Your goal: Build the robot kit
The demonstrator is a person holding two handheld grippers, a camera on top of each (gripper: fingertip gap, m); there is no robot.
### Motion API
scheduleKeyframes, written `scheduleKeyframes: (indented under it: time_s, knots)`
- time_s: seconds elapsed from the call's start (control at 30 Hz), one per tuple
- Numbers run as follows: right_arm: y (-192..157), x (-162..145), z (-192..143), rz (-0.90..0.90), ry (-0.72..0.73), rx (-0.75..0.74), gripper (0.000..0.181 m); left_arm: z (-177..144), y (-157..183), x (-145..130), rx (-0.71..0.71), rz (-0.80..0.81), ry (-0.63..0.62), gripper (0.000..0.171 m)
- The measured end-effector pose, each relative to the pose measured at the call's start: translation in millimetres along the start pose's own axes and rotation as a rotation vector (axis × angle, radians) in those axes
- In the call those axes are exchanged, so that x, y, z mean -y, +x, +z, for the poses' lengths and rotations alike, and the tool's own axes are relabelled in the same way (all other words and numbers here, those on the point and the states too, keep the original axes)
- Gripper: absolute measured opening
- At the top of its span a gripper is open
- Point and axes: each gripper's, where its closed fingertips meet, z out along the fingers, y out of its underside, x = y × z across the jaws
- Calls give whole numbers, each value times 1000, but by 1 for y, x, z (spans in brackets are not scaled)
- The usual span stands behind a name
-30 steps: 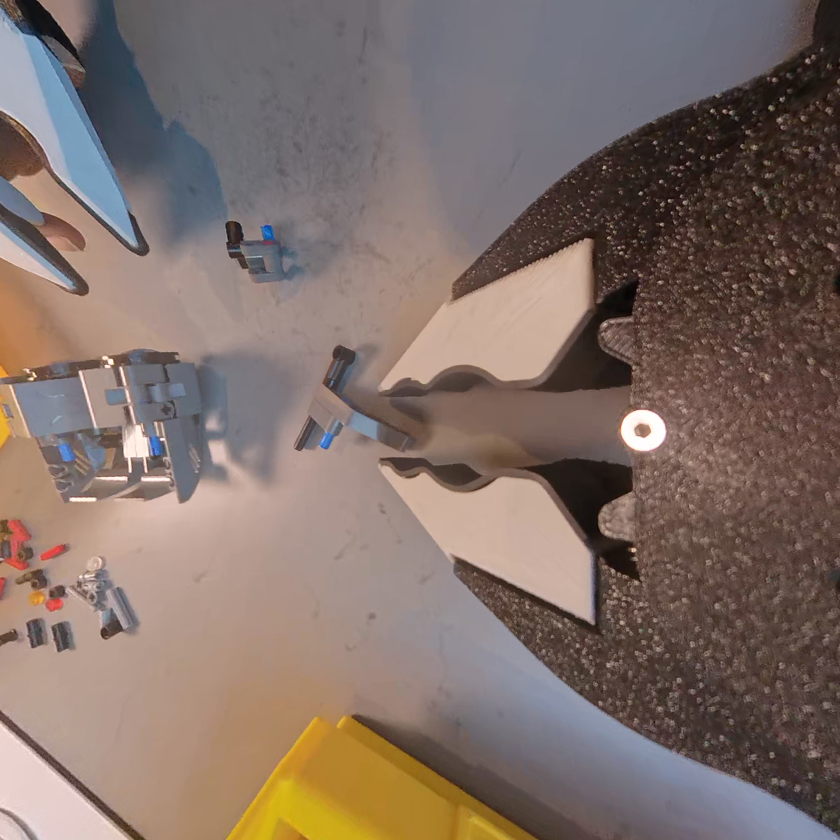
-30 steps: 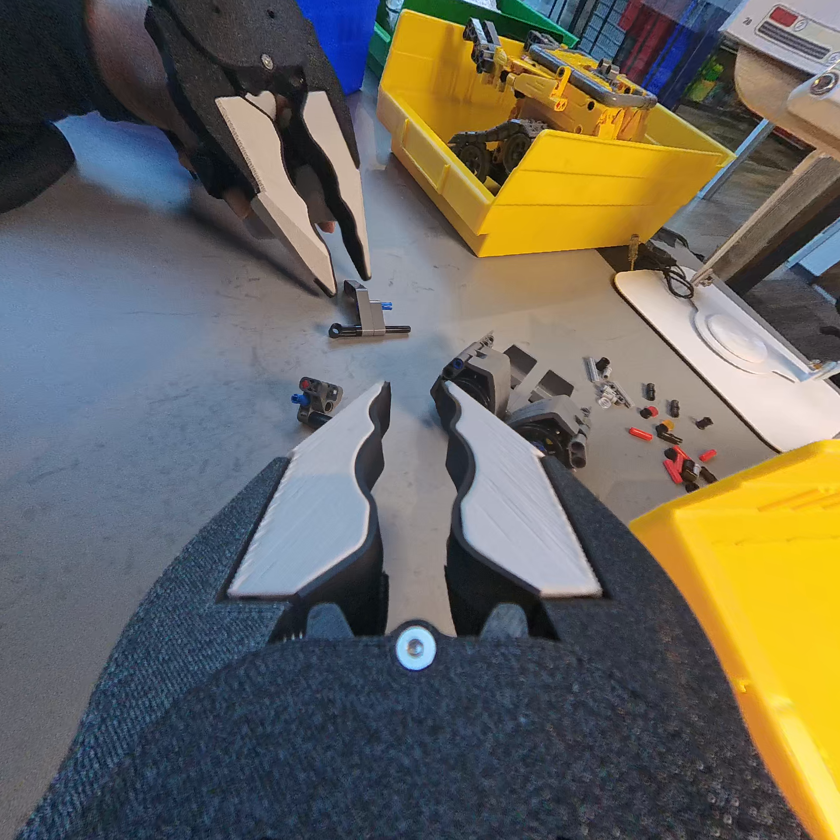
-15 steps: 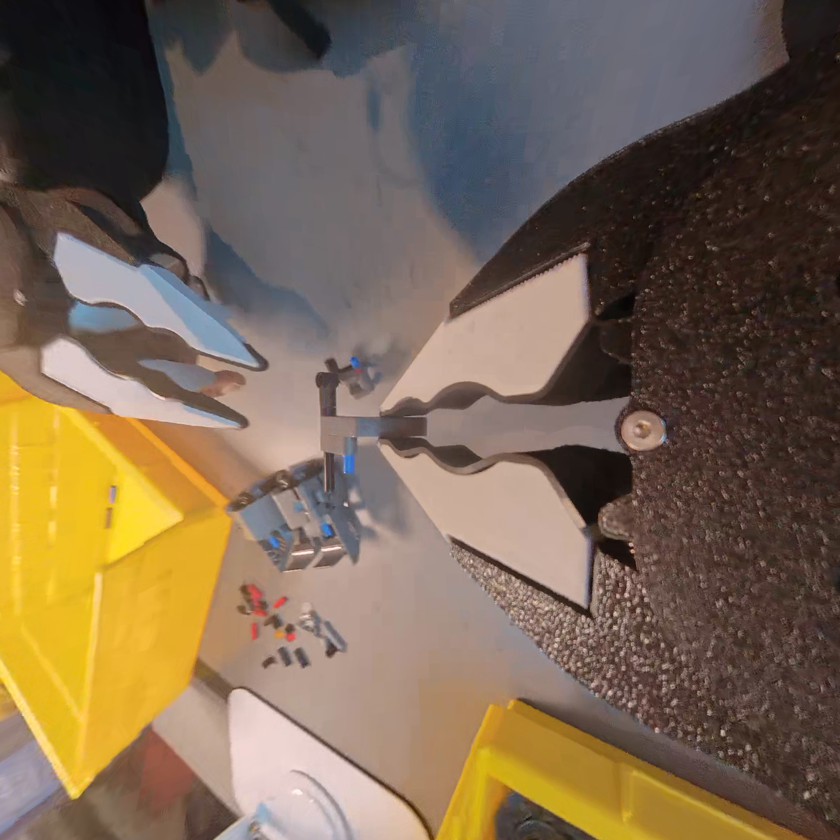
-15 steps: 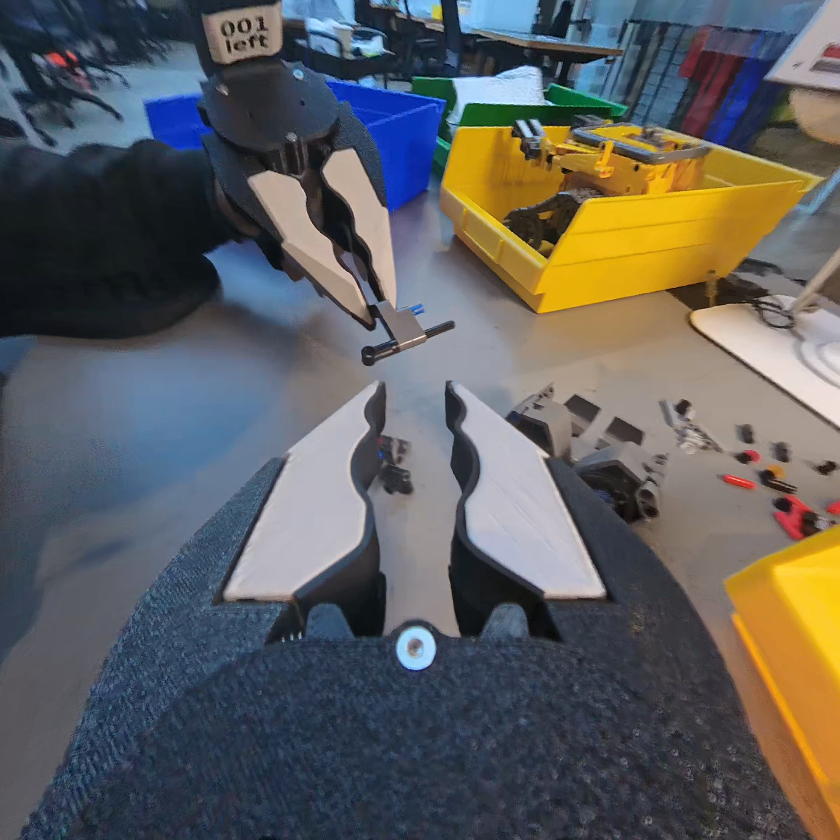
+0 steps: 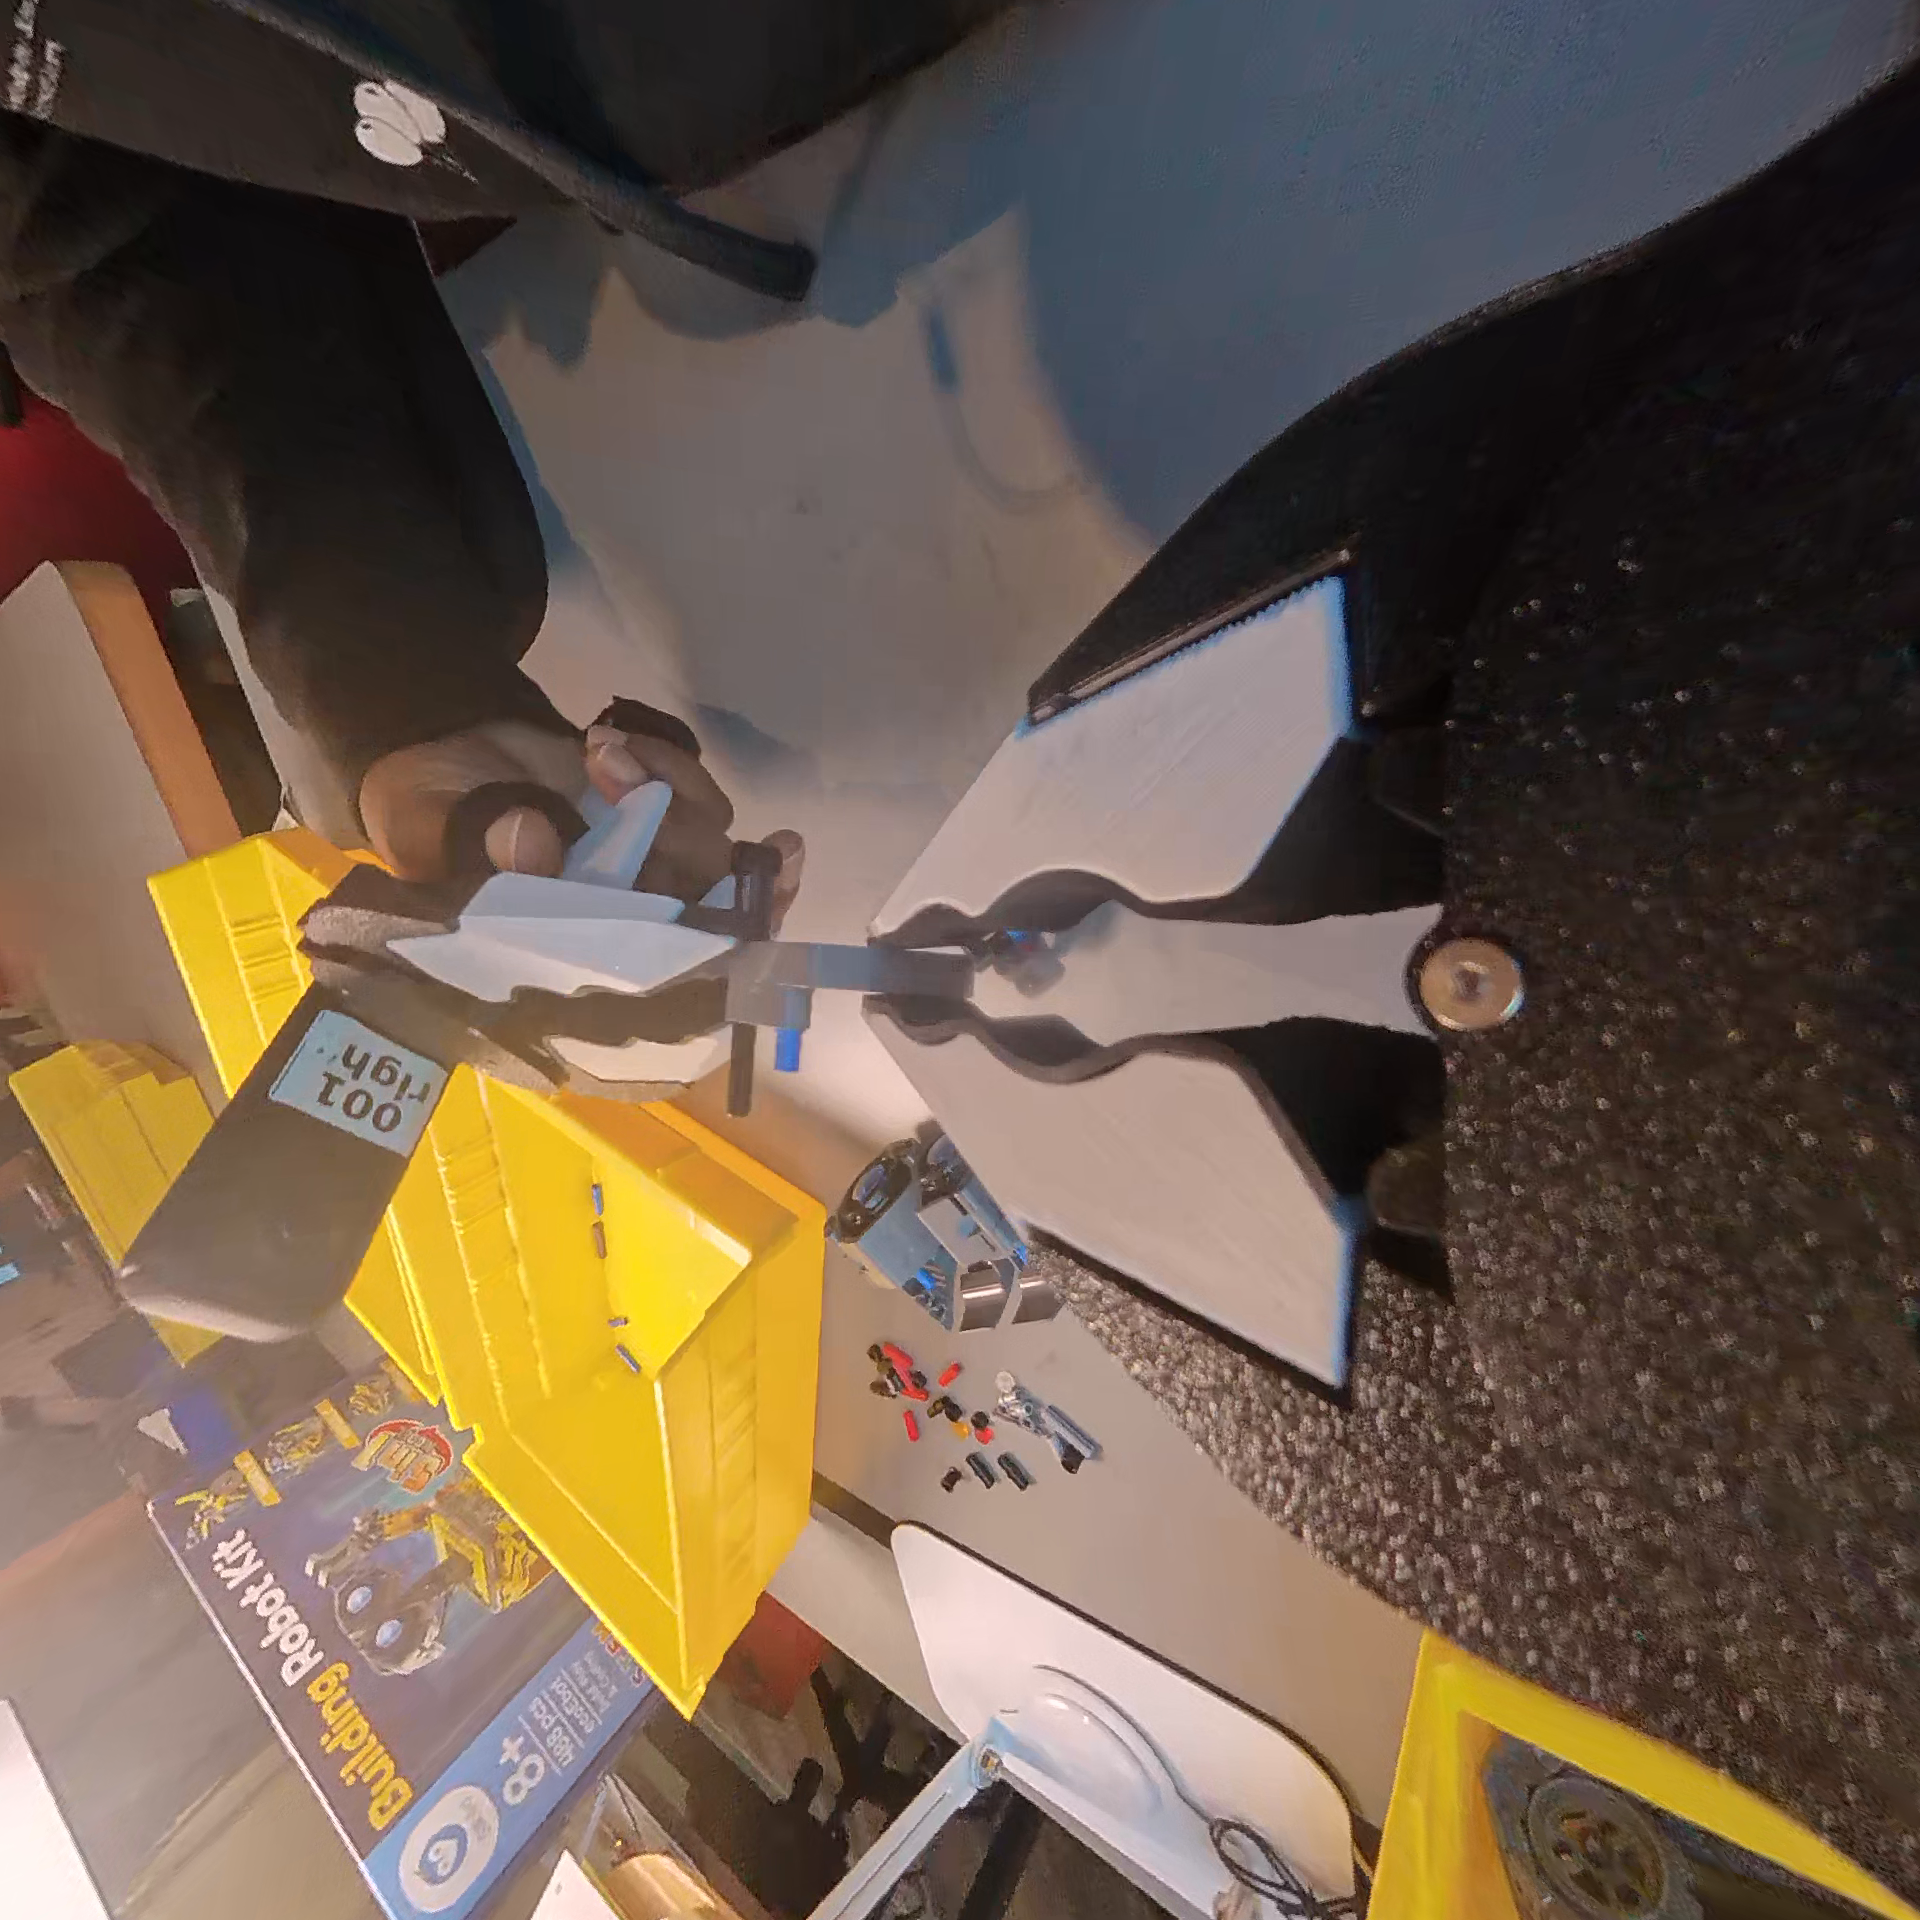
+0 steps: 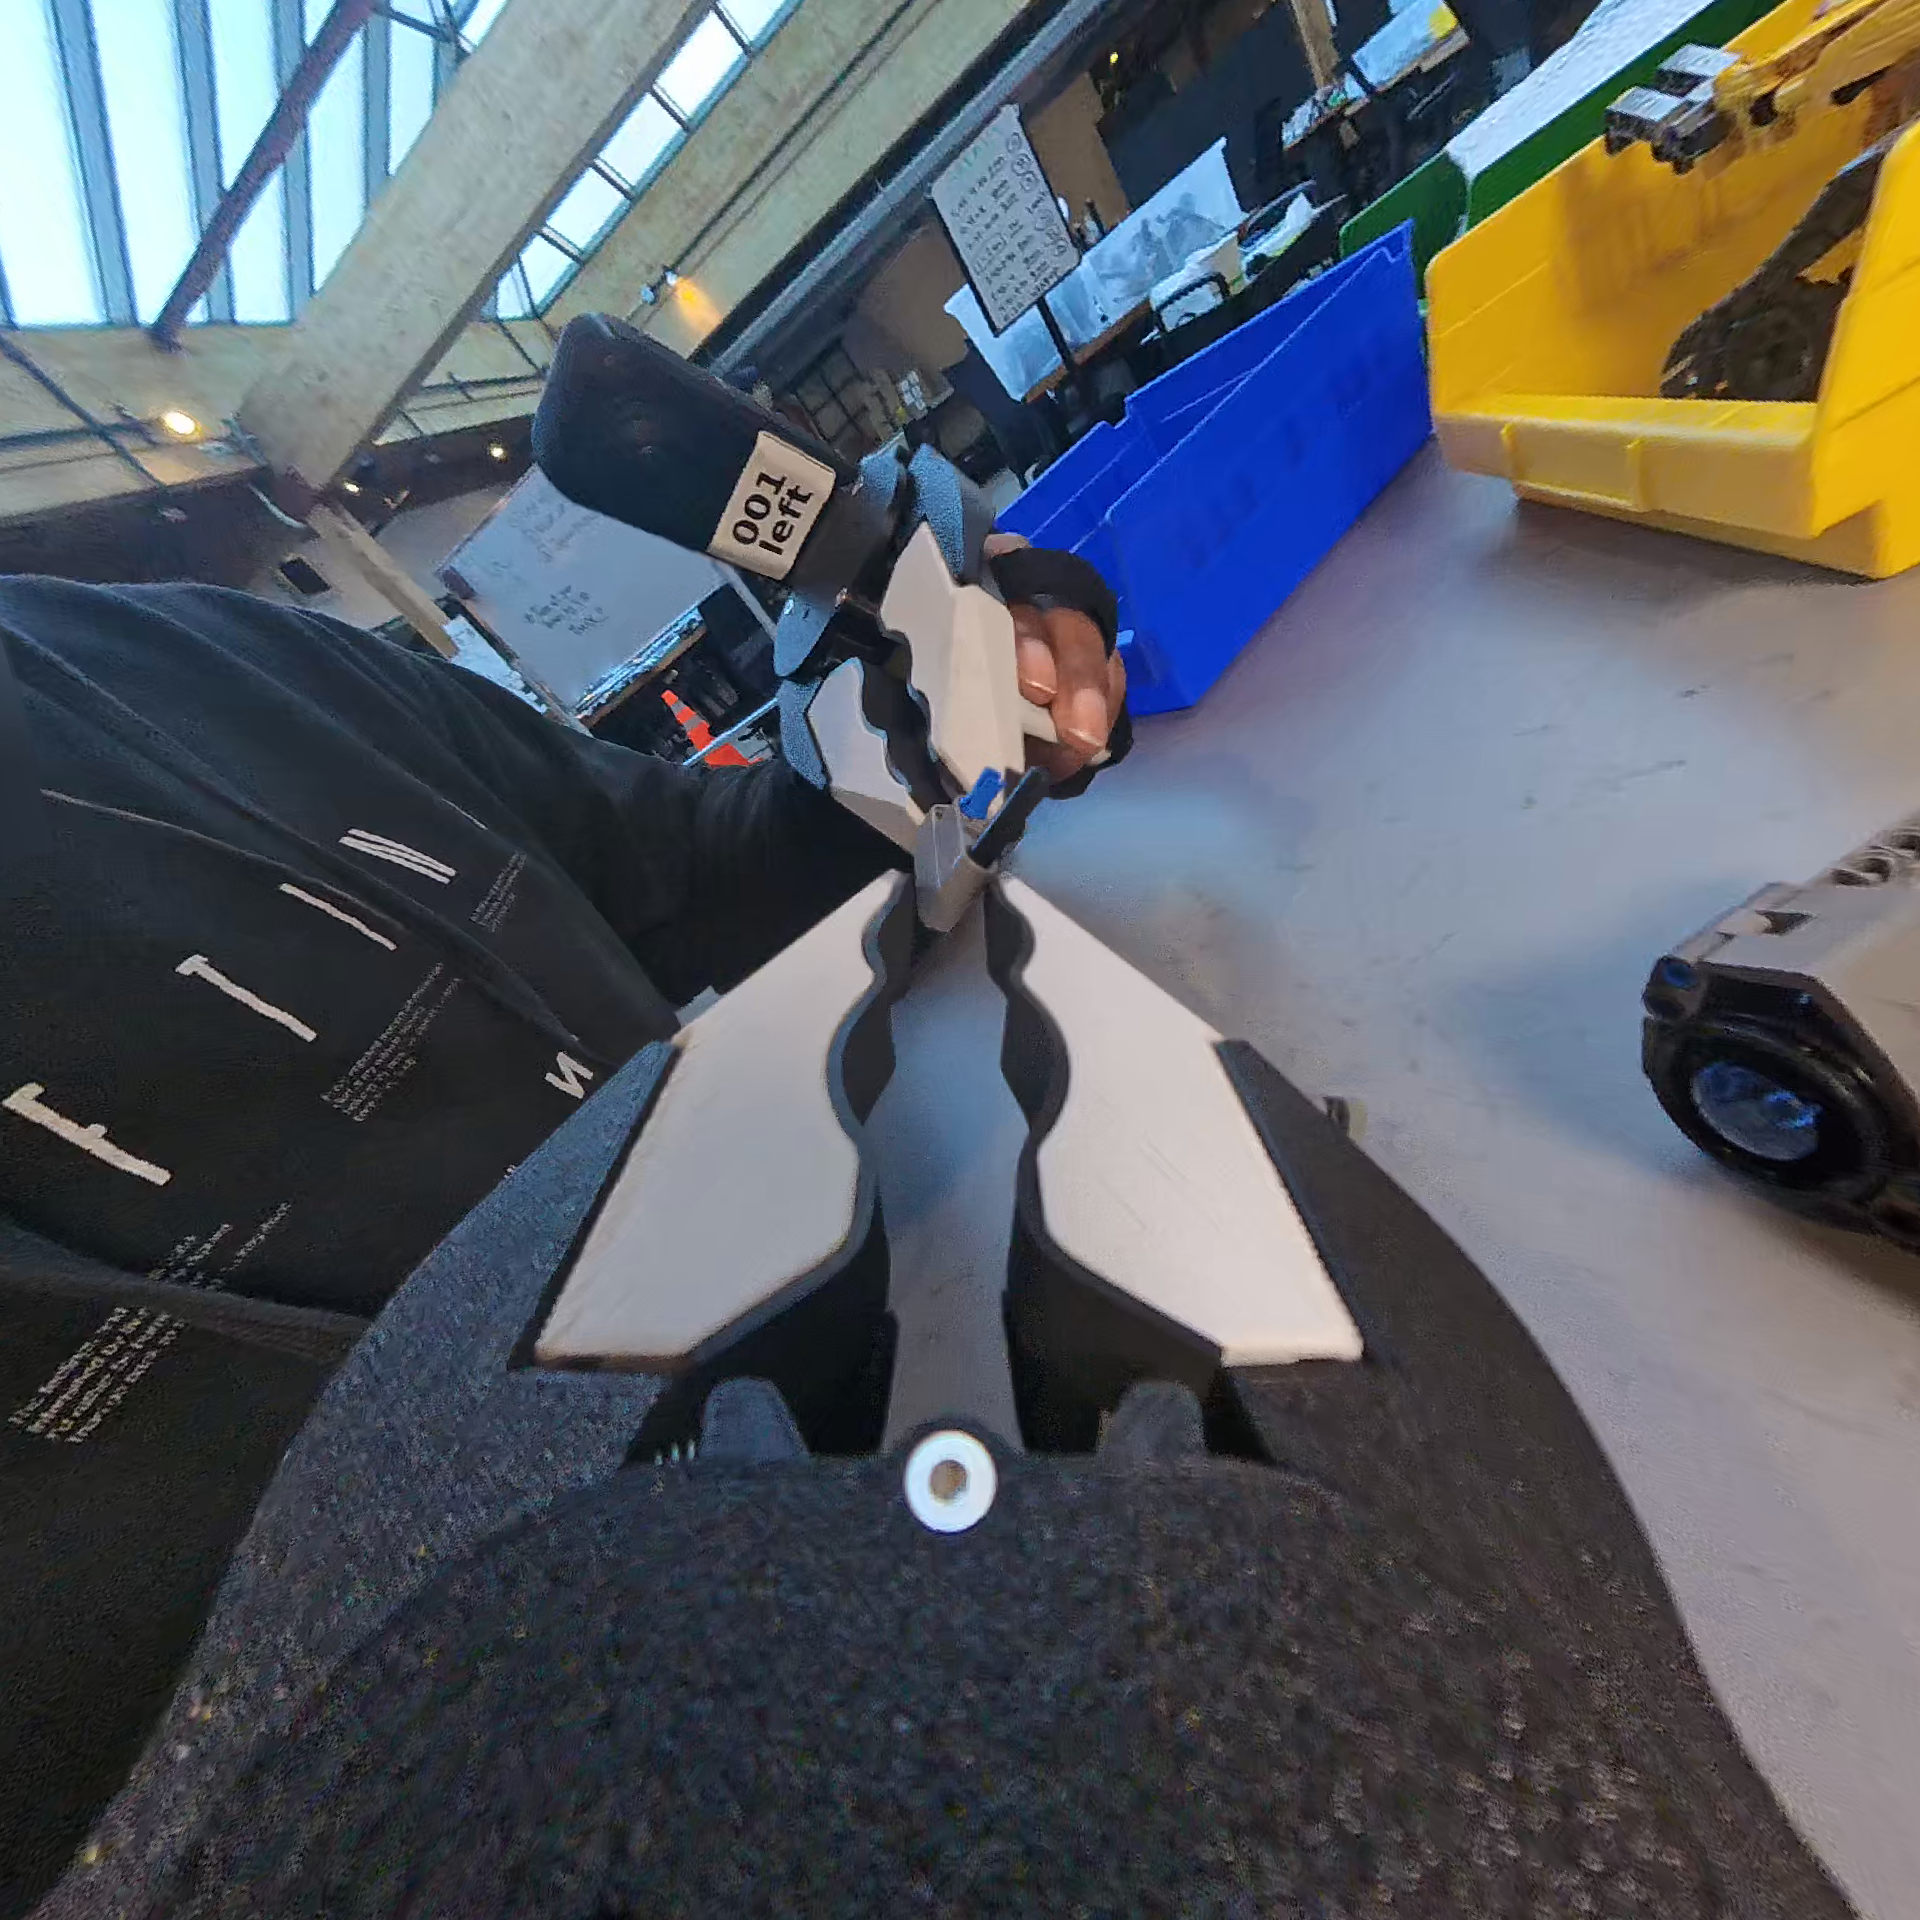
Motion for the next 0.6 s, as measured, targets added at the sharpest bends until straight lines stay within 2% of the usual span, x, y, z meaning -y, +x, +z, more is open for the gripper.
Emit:
scheduleKeyframes:
  time_s: [0.13,0.2,0.23,0.3,0.37,0.43,0.5,0.6]
  knots:
    - [0,15,-2,-123,91,-51,7,-2,-24,2,108,-164,59,17]
    - [1,34,-11,-263,206,-135,7,-6,-44,5,133,-441,172,17]
    - [1,45,-17,-359,272,-200,6,-9,-48,11,68,-634,275,21]
    - [-4,57,-25,-552,341,-313,6,-16,-52,27,-157,-1002,514,27]
    - [-10,58,-21,-689,334,-371,6,-20,-61,34,-303,-1240,695,27]
    - [-13,53,-13,-783,298,-407,6,-16,-60,37,-364,-1302,739,27]
    - [-11,47,-7,-874,249,-450,6,-14,-51,46,-424,-1279,735,23]
    - [-3,39,-4,-939,179,-495,6,-11,-47,47,-405,-1248,694,10]
